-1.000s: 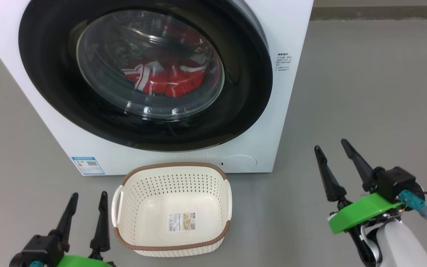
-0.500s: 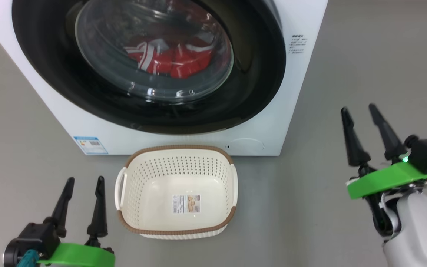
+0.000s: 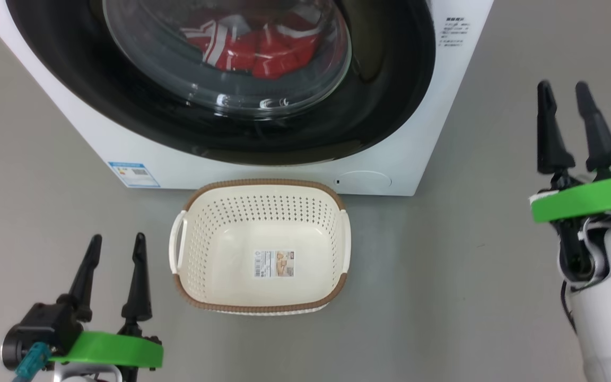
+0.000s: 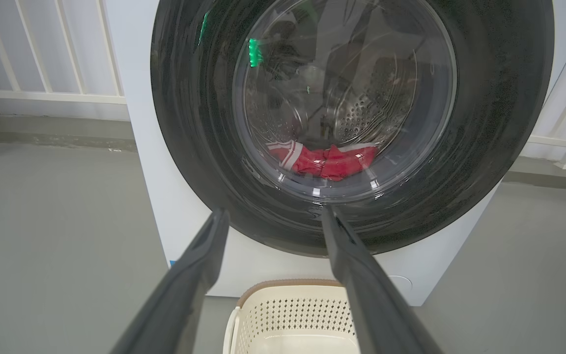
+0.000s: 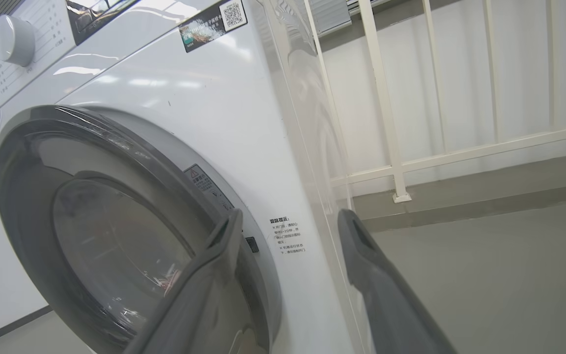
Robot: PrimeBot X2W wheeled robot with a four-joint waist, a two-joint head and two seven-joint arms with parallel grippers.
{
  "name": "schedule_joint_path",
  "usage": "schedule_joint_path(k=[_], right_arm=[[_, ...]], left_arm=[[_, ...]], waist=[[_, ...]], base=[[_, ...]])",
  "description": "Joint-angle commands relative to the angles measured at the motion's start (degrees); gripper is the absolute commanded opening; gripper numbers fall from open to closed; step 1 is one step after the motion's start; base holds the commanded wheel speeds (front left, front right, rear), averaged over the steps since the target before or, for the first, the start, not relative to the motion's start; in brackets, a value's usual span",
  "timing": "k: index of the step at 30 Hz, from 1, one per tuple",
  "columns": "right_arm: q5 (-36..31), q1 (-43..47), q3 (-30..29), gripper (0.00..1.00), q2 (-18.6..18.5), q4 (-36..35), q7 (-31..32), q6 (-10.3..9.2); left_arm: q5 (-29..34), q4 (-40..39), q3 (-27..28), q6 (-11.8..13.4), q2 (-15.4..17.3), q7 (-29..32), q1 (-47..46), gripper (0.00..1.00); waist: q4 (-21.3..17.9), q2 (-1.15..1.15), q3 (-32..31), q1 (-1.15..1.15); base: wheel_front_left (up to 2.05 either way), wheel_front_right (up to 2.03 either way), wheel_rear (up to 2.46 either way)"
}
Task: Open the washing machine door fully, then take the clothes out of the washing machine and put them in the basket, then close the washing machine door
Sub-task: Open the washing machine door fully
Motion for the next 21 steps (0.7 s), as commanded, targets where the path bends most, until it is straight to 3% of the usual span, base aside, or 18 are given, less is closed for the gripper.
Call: schedule_joint_path(k=[1, 10, 12, 13, 14, 15, 16, 21], right_arm=[[0.54, -1.87, 1.41, 1.0, -0.59, -0.97, -0.41, 0.09], [7.58, -8.68, 2.85, 1.0, -3.81, 3.6, -0.41, 0.09], [8.75, -10.21, 3.99, 0.7, -5.16, 5.27, -0.41, 0.09], [9.59, -10.99, 4.59, 0.49, -5.69, 6.09, -0.41, 0.09], [10.42, -11.79, 5.22, 0.4, -6.21, 6.83, -0.36, 0.09], [11.38, -12.57, 5.83, 0.24, -6.61, 7.5, -0.23, 0.09], [12.47, -13.32, 6.44, 0.0, -6.96, 8.13, 0.03, 0.09], [19.27, -17.32, 8.46, 0.0, -8.37, 10.9, 2.64, 0.09]], left_arm=[[-0.08, -1.49, 2.05, 0.02, 0.79, -0.69, -2.17, 1.0], [-0.26, -1.94, 1.5, -0.02, 0.55, -0.69, -3.67, 1.0], [-0.26, -2.11, 1.49, -0.03, 0.52, -0.69, -4.01, 1.0], [-0.19, -2.12, 1.49, -0.04, 0.51, -0.69, -4.13, 1.0], [-0.13, -2.14, 1.5, -0.04, 0.51, -0.69, -4.26, 1.0], [-0.09, -2.17, 1.51, -0.04, 0.5, -0.69, -4.38, 1.0], [-0.06, -2.2, 1.51, -0.05, 0.49, -0.69, -4.46, 1.0], [-0.13, -2.31, 1.09, -0.08, 0.44, -0.69, -4.97, 1.0]], waist=[[0.53, 0.0, 0.82, 0.0], [2.02, 0.0, 3.88, 0.0], [2.44, 0.0, 4.56, 0.0], [2.63, 0.0, 4.86, 0.0], [2.8, 0.0, 5.17, 0.0], [2.93, 0.0, 5.43, 0.0], [3.05, 0.0, 5.65, 0.0], [3.65, 0.0, 7.13, 0.0]], base=[[0.0, 0.0, 0.0], [0.0, 0.0, 0.0], [0.0, 0.0, 0.0], [0.0, 0.0, 0.0], [0.0, 0.0, 0.0], [0.0, 0.0, 0.0], [0.0, 0.0, 0.0], [0.0, 0.0, 0.0]])
